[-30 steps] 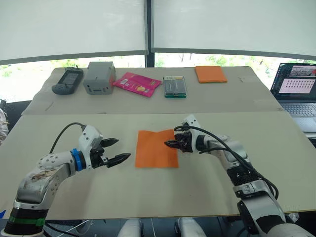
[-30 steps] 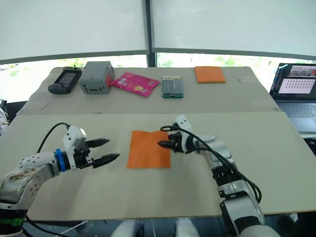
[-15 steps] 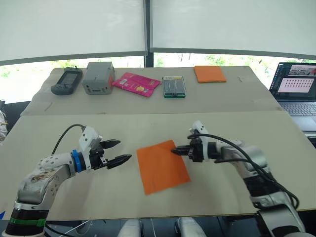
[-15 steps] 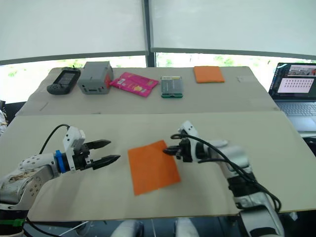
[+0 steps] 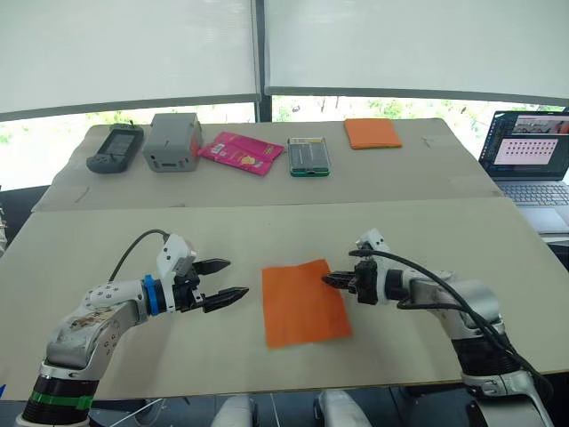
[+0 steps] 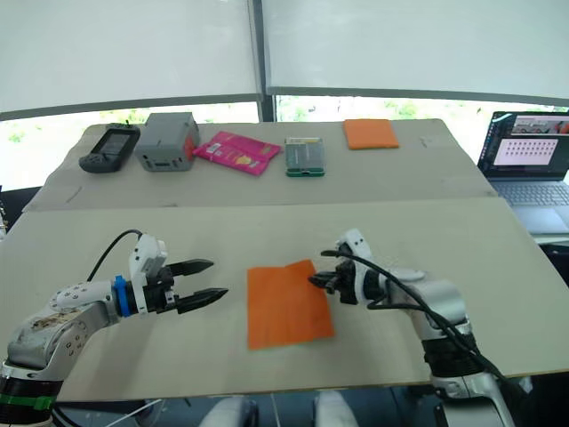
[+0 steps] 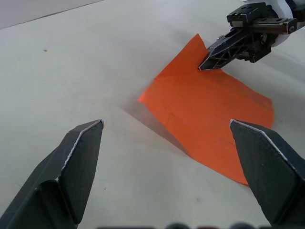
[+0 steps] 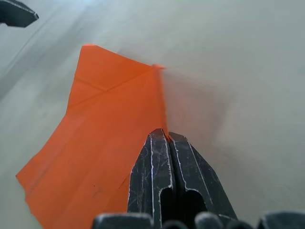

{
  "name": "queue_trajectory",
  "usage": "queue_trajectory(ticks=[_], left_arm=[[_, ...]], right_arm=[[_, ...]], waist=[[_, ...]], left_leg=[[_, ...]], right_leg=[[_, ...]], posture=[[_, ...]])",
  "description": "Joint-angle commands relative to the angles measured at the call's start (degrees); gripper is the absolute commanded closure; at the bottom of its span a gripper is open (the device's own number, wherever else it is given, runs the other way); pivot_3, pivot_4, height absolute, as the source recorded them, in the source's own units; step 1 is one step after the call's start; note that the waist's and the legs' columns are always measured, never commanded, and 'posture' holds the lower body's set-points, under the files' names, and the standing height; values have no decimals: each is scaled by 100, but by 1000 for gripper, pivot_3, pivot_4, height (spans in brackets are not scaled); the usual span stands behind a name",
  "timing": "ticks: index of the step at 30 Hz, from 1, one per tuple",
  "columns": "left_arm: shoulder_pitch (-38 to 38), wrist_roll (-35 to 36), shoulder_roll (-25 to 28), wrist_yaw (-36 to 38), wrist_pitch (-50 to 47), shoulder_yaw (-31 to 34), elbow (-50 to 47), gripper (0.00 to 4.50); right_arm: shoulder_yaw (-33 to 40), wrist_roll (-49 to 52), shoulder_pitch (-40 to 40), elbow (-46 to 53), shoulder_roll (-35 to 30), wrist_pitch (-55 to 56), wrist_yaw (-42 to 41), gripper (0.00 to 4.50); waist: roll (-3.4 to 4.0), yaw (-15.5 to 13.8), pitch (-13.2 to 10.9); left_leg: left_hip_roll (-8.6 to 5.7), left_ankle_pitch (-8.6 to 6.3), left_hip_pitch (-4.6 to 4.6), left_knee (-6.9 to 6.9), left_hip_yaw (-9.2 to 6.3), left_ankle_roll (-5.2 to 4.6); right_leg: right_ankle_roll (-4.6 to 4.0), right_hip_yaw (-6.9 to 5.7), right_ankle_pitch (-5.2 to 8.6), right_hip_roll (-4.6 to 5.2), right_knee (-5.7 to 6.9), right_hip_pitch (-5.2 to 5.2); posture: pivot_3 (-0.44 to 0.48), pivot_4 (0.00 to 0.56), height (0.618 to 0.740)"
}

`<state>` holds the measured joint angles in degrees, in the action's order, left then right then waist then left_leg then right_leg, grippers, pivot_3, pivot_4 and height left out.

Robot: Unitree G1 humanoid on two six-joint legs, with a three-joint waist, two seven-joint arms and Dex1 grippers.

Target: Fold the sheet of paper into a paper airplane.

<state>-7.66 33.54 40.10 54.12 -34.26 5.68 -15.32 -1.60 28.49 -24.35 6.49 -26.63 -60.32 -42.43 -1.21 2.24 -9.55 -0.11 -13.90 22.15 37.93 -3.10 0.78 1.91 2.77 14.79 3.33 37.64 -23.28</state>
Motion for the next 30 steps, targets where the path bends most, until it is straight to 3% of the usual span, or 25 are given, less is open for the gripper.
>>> queue_trajectory(ticks=[1, 14, 15, 21, 28, 29, 30], left_arm=[[-63, -9, 4, 57, 177, 23, -132, 0], [-157, -179, -160, 41, 311, -292, -174, 0], [-171, -183, -166, 56, 313, -296, -162, 0], [-314, -147, -184, 266, 339, -418, -119, 0], [-686, -277, -431, 266, 307, -944, -228, 0], [-800, -385, -528, 230, 340, -1111, -149, 523], [-904, -520, -619, 178, 374, -1278, -66, 748]], right_arm=[[217, 198, -17, 218, 77, -182, 221, 4490], [118, 214, 63, 316, 38, -126, 512, 4490], [141, 234, 61, 323, 22, -133, 510, 3894], [429, 414, 70, 593, -361, -166, 382, 1912], [925, 749, 213, 887, -1093, -53, -40, 1912], [980, 738, 279, 934, -1215, 39, -113, 1890], [976, 677, 358, 997, -1334, 175, -176, 1890]], waist=[[0, 0, 0], [0, 1, 0], [0, 1, 0], [0, -5, 0], [-2, -90, -1], [-2, -92, -1], [-2, -108, -1]], left_leg=[[0, 0, 0, 0, 0, 0], [-1, 0, 0, 0, 6, 0], [-1, 0, 1, 0, 5, 0], [-1, 0, 1, 0, 6, 0], [-4, 0, 7, 0, 12, -1], [-4, 0, 6, 0, 12, -1], [-4, 0, 6, 0, 13, -1]], right_leg=[[0, 0, 0, 1, -1, 0], [0, -1, 0, -1, -1, 1], [0, -1, 0, -1, -1, 0], [1, -1, 0, -1, -2, 1], [2, -4, 1, -2, -12, 4], [2, -4, 1, -2, -12, 4], [2, -3, 1, -4, -10, 4]], posture=[[0, 150, 740], [0, 150, 740], [0, 150, 740], [0, 150, 740], [0, 150, 740], [0, 150, 740], [0, 150, 740]])
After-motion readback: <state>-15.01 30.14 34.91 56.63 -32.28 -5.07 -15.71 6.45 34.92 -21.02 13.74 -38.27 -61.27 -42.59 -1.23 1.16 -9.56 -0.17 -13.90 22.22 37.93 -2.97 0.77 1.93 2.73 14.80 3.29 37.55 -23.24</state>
